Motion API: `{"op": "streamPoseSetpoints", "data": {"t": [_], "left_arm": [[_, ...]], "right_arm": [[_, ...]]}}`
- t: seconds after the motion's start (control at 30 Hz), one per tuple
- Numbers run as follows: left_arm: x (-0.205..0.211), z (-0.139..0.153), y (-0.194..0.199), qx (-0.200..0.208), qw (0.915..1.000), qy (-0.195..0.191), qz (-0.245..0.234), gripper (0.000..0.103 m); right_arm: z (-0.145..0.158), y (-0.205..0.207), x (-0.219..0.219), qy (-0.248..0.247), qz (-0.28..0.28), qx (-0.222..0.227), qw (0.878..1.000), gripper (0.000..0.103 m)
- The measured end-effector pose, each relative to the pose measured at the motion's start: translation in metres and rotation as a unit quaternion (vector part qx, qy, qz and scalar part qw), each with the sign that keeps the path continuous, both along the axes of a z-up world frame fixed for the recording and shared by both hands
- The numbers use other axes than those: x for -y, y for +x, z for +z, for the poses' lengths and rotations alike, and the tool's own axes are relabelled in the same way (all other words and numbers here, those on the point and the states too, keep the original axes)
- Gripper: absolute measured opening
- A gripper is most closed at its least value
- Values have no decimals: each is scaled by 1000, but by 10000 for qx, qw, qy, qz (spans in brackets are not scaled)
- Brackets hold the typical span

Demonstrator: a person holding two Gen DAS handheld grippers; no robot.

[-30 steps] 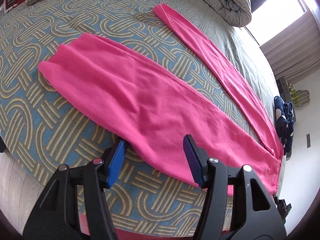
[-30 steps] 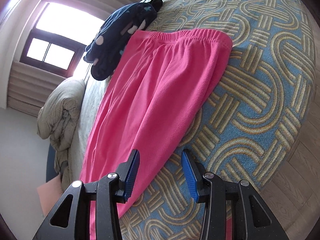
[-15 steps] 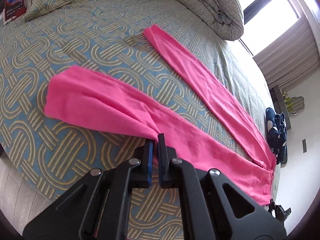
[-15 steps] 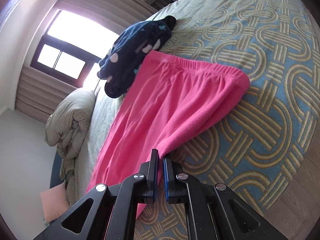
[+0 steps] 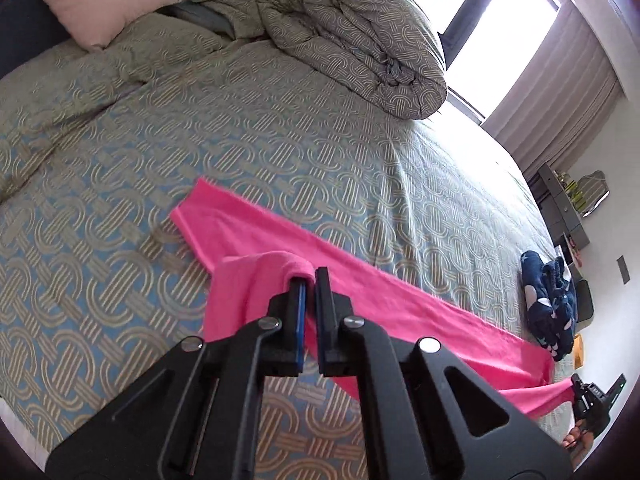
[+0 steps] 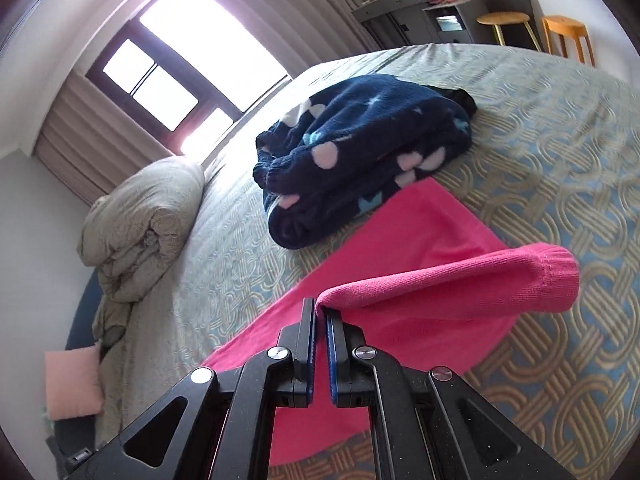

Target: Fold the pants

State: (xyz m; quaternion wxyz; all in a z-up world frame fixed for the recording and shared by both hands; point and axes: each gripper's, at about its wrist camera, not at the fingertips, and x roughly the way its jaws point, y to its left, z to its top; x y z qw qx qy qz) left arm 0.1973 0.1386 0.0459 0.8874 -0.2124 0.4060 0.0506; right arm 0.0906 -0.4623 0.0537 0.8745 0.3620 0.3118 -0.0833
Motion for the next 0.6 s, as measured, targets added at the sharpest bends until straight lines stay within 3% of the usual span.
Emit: {"op": "streamPoseSetpoints", "data": {"t": [0.13, 0.23, 0.3, 0.37, 0.47, 0.6], "left_arm": [[13, -9, 59, -177, 9990, 396, -77, 5], [22, -34, 100, -626, 9956, 669, -170, 5], [25, -55, 119, -998, 9916, 799, -171, 6], [23, -70, 132, -1294, 9874, 904, -98, 10], [14, -77, 142, -1496, 9842, 944, 54, 25], [3, -65, 148, -1505, 9801, 1236, 383, 28]], "right_arm": [[5, 70, -1, -609, 106, -363, 9974, 4], [-16, 125, 1, -964, 209, -1039, 9897, 9], [-42, 156, 2, -1142, 286, -1672, 9789, 28], [-63, 174, 3, -1323, 298, -2096, 9683, 37], [-70, 180, 7, -1520, 363, -2182, 9633, 48], [-53, 168, 23, -2091, 174, -2049, 9560, 60]]}}
